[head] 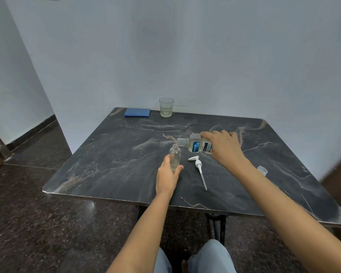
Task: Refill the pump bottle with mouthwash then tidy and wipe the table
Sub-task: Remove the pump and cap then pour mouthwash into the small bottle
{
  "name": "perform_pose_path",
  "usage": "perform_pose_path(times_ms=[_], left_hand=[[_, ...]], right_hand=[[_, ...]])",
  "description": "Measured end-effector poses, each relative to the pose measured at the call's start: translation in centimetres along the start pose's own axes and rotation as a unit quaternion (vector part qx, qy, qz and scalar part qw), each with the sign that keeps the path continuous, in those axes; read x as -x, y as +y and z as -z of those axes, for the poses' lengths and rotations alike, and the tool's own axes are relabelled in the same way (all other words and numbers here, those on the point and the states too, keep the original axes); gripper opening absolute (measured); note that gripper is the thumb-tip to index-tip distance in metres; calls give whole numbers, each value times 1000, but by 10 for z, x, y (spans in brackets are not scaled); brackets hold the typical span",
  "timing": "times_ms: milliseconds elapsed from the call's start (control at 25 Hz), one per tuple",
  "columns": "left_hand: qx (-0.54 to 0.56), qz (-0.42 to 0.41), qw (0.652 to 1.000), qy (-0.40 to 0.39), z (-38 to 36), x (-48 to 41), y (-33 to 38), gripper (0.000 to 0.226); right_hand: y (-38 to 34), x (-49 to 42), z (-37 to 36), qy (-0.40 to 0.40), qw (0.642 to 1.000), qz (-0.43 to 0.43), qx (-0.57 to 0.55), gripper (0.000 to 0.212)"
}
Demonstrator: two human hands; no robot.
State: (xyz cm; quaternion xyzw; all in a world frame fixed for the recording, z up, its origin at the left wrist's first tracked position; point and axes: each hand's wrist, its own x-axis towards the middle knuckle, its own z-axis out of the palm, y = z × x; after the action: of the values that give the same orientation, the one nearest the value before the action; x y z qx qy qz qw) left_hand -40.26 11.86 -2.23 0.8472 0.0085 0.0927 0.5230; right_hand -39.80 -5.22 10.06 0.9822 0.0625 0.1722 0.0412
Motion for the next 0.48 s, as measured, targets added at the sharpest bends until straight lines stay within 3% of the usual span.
perform_pose_path(times_ms=[480], left_hand=[[-10,0,1000,2,-1,-1,-1,45]], right_hand=[[-1,1,2,2,1000,1,3,53]])
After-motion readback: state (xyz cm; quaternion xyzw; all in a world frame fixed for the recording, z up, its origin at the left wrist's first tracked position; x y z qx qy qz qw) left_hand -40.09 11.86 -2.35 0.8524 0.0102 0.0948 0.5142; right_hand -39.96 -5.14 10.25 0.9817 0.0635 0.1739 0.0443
